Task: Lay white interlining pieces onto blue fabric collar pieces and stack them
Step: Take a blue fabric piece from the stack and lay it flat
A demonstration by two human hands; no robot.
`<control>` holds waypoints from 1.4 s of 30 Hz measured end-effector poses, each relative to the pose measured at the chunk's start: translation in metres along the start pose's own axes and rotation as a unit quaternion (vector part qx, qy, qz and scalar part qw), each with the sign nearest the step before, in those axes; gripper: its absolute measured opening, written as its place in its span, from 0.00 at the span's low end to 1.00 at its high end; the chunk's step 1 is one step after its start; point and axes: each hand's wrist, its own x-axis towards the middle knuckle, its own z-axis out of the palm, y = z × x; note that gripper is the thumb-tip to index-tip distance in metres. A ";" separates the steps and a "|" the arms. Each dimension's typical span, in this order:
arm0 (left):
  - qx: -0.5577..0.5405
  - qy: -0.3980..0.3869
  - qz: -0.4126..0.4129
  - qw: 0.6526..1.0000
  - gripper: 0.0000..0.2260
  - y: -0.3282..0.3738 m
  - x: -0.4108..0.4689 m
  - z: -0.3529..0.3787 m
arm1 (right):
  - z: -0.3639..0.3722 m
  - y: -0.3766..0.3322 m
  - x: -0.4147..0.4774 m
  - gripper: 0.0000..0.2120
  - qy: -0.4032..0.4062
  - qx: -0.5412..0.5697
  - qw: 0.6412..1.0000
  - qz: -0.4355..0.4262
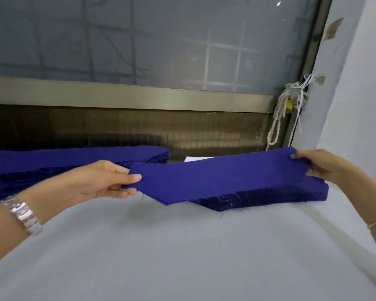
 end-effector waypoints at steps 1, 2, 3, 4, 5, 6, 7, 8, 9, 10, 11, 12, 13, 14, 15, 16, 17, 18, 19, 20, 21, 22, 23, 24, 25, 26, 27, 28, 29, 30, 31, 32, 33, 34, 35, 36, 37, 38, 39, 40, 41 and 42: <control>-0.014 -0.001 -0.003 1.000 0.07 0.005 0.010 0.010 | -0.006 0.004 0.005 0.06 0.021 0.032 0.999 0.008; -0.029 -0.001 -0.008 1.000 0.09 0.008 0.018 0.018 | -0.010 0.008 0.010 0.06 0.037 0.064 0.997 0.014; -0.043 -0.004 -0.013 0.999 0.09 0.012 0.028 0.027 | -0.015 0.012 0.014 0.07 0.053 0.099 0.994 0.019; -0.052 -0.008 -0.019 0.998 0.10 0.014 0.038 0.036 | -0.019 0.017 0.017 0.08 0.065 0.133 0.989 0.023; -0.057 -0.012 -0.025 0.998 0.10 0.016 0.046 0.044 | -0.024 0.022 0.020 0.09 0.077 0.159 0.984 0.026; -0.059 -0.015 -0.028 0.998 0.10 0.017 0.056 0.051 | -0.027 0.027 0.022 0.10 0.086 0.177 0.980 0.030; -0.060 -0.016 -0.031 0.998 0.10 0.018 0.064 0.057 | -0.029 0.031 0.024 0.11 0.091 0.188 0.977 0.035; -0.061 -0.017 -0.033 0.997 0.10 0.018 0.072 0.062 | -0.032 0.036 0.025 0.12 0.094 0.199 0.975 0.040; -0.062 -0.017 -0.034 0.997 0.10 0.018 0.079 0.067 | -0.034 0.041 0.027 0.12 0.099 0.204 0.973 0.044; -0.064 -0.015 -0.036 0.997 0.10 0.018 0.086 0.070 | -0.035 0.046 0.029 0.13 0.107 0.206 0.971 0.049; -0.065 -0.011 -0.038 0.997 0.09 0.017 0.092 0.073 | -0.036 0.051 0.030 0.14 0.115 0.202 0.971 0.053; -0.064 -0.007 -0.040 0.997 0.09 0.017 0.096 0.075 | -0.036 0.055 0.032 0.14 0.123 0.199 0.971 0.058; -0.062 -0.004 -0.042 0.997 0.09 0.016 0.100 0.077 | -0.036 0.058 0.035 0.14 0.132 0.194 0.970 0.061; -0.058 -0.002 -0.045 0.997 0.10 0.014 0.104 0.077 | -0.035 0.061 0.038 0.14 0.140 0.190 0.970 0.061; -0.052 0.001 -0.048 0.998 0.10 0.013 0.107 0.078 | -0.035 0.062 0.042 0.14 0.153 0.179 0.970 0.062; -0.044 0.005 -0.051 0.998 0.11 0.011 0.110 0.078 | -0.034 0.064 0.045 0.13 0.164 0.162 0.971 0.062; -0.035 0.010 -0.054 0.998 0.11 0.008 0.112 0.079 | -0.034 0.065 0.049 0.11 0.175 0.139 0.973 0.061; -0.024 0.017 -0.057 0.998 0.11 0.006 0.114 0.081 | -0.034 0.067 0.052 0.10 0.183 0.117 0.974 0.058; -0.014 0.024 -0.061 0.998 0.11 0.004 0.115 0.082 | -0.035 0.069 0.056 0.12 0.192 0.091 0.976 0.056; -0.007 0.030 -0.065 0.997 0.11 0.002 0.116 0.084 | -0.035 0.071 0.059 0.14 0.196 0.067 0.977 0.052; -0.005 0.034 -0.069 0.997 0.11 0.000 0.117 0.086 | -0.034 0.073 0.061 0.14 0.199 0.044 0.978 0.049; -0.005 0.036 -0.072 0.997 0.10 -0.002 0.118 0.088 | -0.034 0.074 0.062 0.15 0.202 0.024 0.978 0.044; -0.004 0.037 -0.075 0.996 0.10 -0.004 0.118 0.089 | -0.034 0.076 0.064 0.15 0.207 0.002 0.978 0.039; -0.001 0.038 -0.078 0.996 0.10 -0.006 0.118 0.090 | -0.034 0.078 0.065 0.14 0.210 -0.020 0.977 0.034; 0.001 0.038 -0.080 0.996 0.10 -0.008 0.118 0.091 | -0.034 0.080 0.066 0.13 0.213 -0.048 0.975 0.029; 0.002 0.038 -0.082 0.996 0.10 -0.009 0.117 0.091 | -0.034 0.082 0.067 0.12 0.216 -0.076 0.973 0.022; 0.002 0.036 -0.083 0.996 0.10 -0.010 0.117 0.091 | -0.034 0.084 0.068 0.11 0.219 -0.102 0.970 0.013; 0.002 0.033 -0.084 0.996 0.11 -0.011 0.116 0.091 | -0.035 0.085 0.069 0.11 0.223 -0.123 0.967 0.001; 0.001 0.028 -0.085 0.996 0.11 -0.012 0.116 0.090 | -0.035 0.087 0.069 0.14 0.224 -0.141 0.964 -0.008; -0.001 0.021 -0.088 0.996 0.12 -0.012 0.115 0.089 | -0.035 0.088 0.069 0.16 0.224 -0.158 0.962 -0.015; -0.004 0.013 -0.090 0.996 0.11 -0.012 0.114 0.088 | -0.035 0.088 0.069 0.18 0.224 -0.169 0.960 -0.019; -0.011 0.004 -0.091 0.996 0.11 -0.011 0.114 0.087 | -0.036 0.089 0.068 0.19 0.224 -0.177 0.958 -0.021; -0.024 -0.006 -0.090 0.996 0.10 -0.011 0.113 0.086 | -0.037 0.089 0.069 0.20 0.224 -0.178 0.958 -0.021; -0.041 -0.016 -0.090 0.995 0.09 -0.010 0.112 0.085 | -0.038 0.089 0.069 0.20 0.225 -0.174 0.959 -0.020; -0.058 -0.026 -0.088 0.994 0.08 -0.009 0.111 0.084 | -0.039 0.089 0.070 0.20 0.225 -0.164 0.960 -0.016; -0.070 -0.035 -0.087 0.993 0.08 -0.008 0.111 0.084 | -0.041 0.089 0.071 0.20 0.227 -0.151 0.962 -0.013; -0.077 -0.041 -0.087 0.992 0.08 -0.006 0.111 0.085 | -0.042 0.089 0.071 0.21 0.230 -0.140 0.963 -0.012; -0.079 -0.046 -0.086 0.992 0.08 -0.005 0.111 0.085 | -0.043 0.089 0.072 0.23 0.235 -0.132 0.963 -0.013; -0.078 -0.048 -0.086 0.992 0.08 -0.004 0.110 0.086 | -0.044 0.090 0.072 0.23 0.239 -0.129 0.962 -0.012; -0.073 -0.048 -0.086 0.992 0.08 -0.003 0.109 0.087 | -0.045 0.090 0.072 0.24 0.241 -0.130 0.962 -0.011; -0.067 -0.047 -0.086 0.993 0.08 -0.003 0.109 0.088 | -0.046 0.090 0.071 0.24 0.241 -0.130 0.962 -0.009; -0.059 -0.043 -0.087 0.994 0.09 -0.004 0.108 0.089 | -0.046 0.091 0.071 0.24 0.241 -0.132 0.962 -0.008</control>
